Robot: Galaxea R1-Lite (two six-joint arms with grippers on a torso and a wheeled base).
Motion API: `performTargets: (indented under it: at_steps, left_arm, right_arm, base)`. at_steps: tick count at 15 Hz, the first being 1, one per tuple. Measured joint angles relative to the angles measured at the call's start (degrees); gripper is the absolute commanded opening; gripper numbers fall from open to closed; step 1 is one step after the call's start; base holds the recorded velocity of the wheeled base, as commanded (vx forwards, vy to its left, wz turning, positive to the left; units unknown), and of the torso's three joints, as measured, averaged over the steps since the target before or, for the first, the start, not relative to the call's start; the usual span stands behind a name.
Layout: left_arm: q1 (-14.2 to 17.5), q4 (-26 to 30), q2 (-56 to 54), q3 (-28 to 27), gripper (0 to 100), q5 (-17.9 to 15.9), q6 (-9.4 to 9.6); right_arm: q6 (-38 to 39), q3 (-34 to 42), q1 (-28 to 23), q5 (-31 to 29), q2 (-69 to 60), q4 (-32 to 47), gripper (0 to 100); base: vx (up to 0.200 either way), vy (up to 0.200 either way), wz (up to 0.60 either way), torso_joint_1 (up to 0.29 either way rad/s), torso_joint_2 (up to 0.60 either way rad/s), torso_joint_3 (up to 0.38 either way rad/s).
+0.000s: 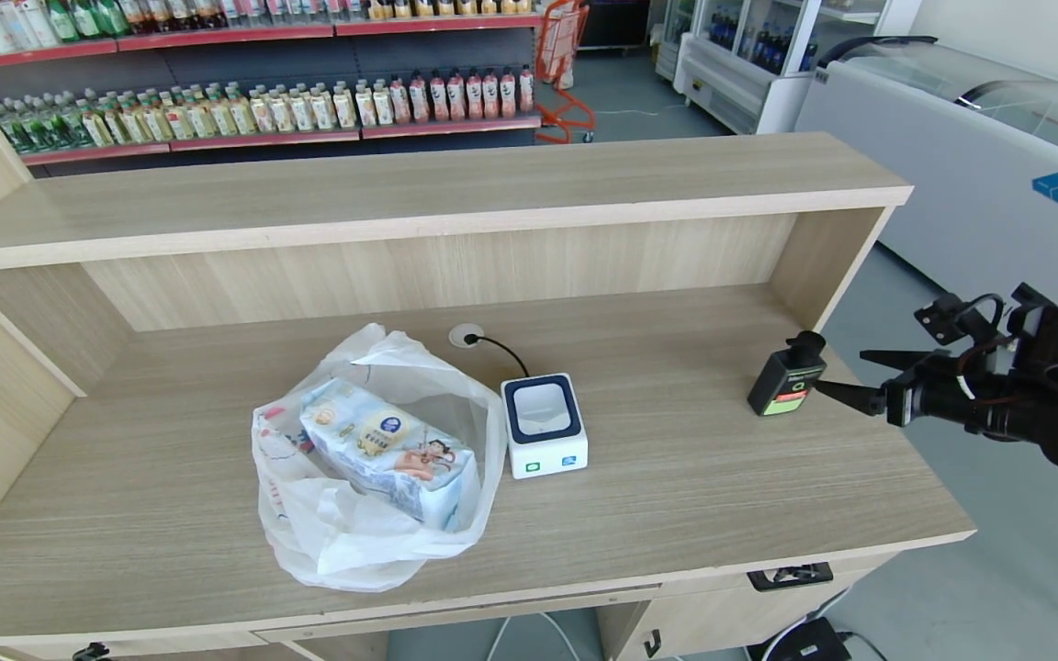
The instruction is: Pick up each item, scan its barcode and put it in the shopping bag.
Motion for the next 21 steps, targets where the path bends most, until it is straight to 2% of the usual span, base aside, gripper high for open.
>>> performTargets:
  at_steps: [10, 11, 21]
  left_arm:
    - [0.00, 0.00, 0.00, 0.00, 100, 0.02, -0.02]
    - [0.00, 0.00, 0.00, 0.00, 100, 0.00, 0.00]
    - [0.00, 0.00, 0.00, 0.00, 100, 0.00, 0.00]
  right_arm:
    - [-0.04, -3.36, 1.79, 2.51, 3.15, -0.02, 100]
    - [-0.11, -3.45, 1.99, 2.95, 3.34, -0.07, 0]
    - [-0.20, -3.91, 3.08, 3.40, 4.30, -0.11, 0]
  base:
    - [0.000, 0.000, 0.00, 0.000, 0.00, 0.000]
    - [0.000, 0.000, 0.00, 0.000, 0.00, 0.000]
    - [0.000, 0.000, 0.00, 0.000, 0.00, 0.000]
